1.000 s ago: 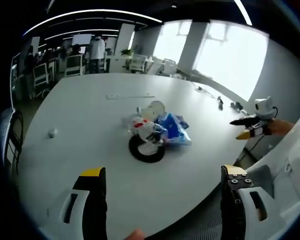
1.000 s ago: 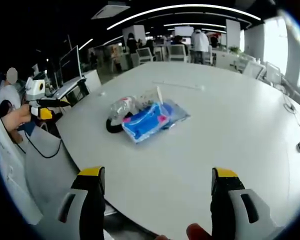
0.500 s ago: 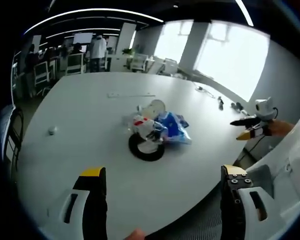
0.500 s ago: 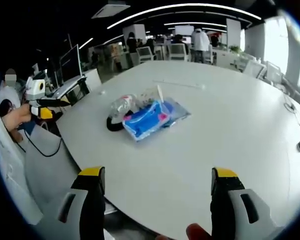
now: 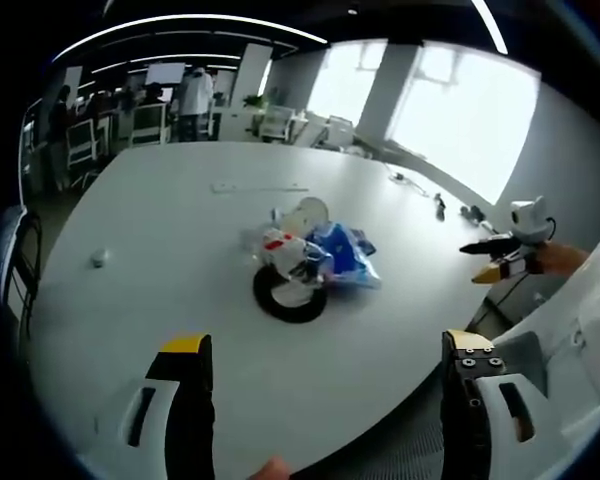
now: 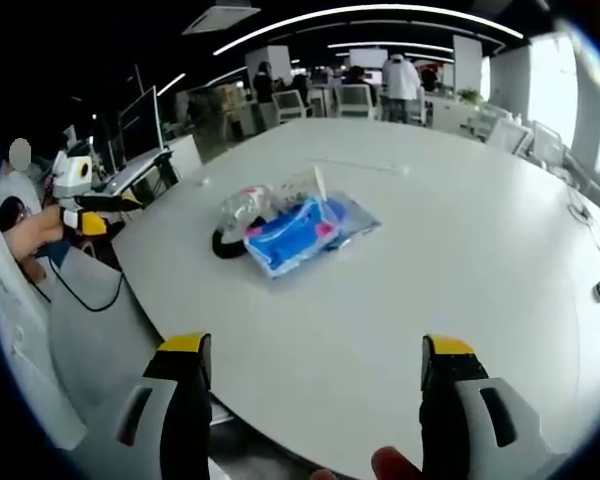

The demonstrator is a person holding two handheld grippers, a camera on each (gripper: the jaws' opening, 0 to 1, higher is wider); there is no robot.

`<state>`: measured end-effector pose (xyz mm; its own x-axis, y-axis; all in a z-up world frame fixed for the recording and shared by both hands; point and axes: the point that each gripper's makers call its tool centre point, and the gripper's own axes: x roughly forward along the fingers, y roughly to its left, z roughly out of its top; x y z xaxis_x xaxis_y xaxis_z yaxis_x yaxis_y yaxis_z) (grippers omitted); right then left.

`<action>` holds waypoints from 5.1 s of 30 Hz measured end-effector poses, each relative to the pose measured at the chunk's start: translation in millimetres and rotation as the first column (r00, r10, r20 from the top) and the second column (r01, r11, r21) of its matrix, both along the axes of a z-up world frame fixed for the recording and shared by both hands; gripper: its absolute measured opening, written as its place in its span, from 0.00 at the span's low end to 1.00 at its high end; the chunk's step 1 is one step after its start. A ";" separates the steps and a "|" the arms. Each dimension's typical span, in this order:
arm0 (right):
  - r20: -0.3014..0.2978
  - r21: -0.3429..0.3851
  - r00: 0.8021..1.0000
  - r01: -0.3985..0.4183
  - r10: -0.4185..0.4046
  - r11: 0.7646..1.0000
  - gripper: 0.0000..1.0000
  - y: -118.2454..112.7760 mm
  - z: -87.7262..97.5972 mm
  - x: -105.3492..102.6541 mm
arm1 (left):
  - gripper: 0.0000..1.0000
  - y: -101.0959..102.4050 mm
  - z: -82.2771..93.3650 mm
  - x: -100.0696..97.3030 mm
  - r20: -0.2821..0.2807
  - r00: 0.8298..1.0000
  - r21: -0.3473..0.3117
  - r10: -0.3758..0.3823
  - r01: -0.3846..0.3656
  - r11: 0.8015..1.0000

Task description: Arrange the tabletop items into an orderly group along one side of the table until the central work area is clear of visible clutter.

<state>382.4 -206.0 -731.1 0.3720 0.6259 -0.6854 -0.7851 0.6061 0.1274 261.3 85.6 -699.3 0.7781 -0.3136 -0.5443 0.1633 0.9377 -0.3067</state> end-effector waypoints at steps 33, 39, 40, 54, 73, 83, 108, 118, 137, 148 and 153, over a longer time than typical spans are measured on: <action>0.006 -0.001 0.999 -0.054 0.054 0.999 0.84 23.6 -0.1 10.5 | 0.91 -7.5 -7.6 20.5 -0.021 0.999 -0.008 -0.047 0.046 0.999; 0.005 -0.004 0.998 -0.059 0.059 0.998 0.84 25.0 -0.8 11.2 | 0.91 -5.2 -6.5 24.6 -0.015 0.999 -0.018 -0.038 0.038 0.999; 0.006 -0.004 0.998 -0.059 0.059 0.998 0.84 25.2 -0.8 11.5 | 0.91 -5.1 -6.2 25.4 -0.013 0.999 -0.020 -0.037 0.036 0.999; 0.012 -0.012 0.998 -0.070 0.070 0.998 0.84 29.2 -0.9 17.2 | 0.91 -3.4 -5.4 37.1 -0.012 0.999 -0.019 -0.043 0.043 0.999; 0.002 -0.024 0.997 -0.076 0.076 0.997 0.84 31.1 -4.9 18.9 | 0.90 -3.8 -11.2 45.2 -0.032 0.998 -0.025 -0.048 0.047 0.999; -0.004 -0.020 0.997 -0.078 0.078 0.997 0.83 32.9 -6.6 19.2 | 0.90 -6.6 -13.2 52.9 -0.043 0.997 -0.021 -0.066 0.065 0.998; -0.017 -0.029 0.996 -0.093 0.093 0.995 0.83 40.3 -10.9 18.8 | 0.89 -13.4 -18.8 75.3 -0.065 0.990 -0.013 -0.121 0.121 0.993; -0.021 -0.031 0.995 -0.103 0.102 0.994 0.83 44.4 -13.1 19.2 | 0.88 -15.3 -18.2 87.8 -0.069 0.992 -0.051 -0.104 0.101 0.994; -0.033 -0.035 0.995 -0.096 0.095 0.995 0.83 41.5 -18.4 19.5 | 0.87 -20.4 -28.1 109.8 -0.109 0.991 -0.097 -0.076 0.066 0.993; -0.039 -0.039 0.995 -0.091 0.089 0.995 0.83 38.1 -20.7 20.0 | 0.86 -23.5 -34.2 127.9 -0.141 0.990 -0.141 -0.024 0.004 0.990; -0.040 -0.042 0.995 -0.091 0.089 0.995 0.83 36.5 -21.5 20.1 | 0.86 -27.4 -37.4 137.2 -0.148 0.989 -0.172 0.000 -0.026 0.985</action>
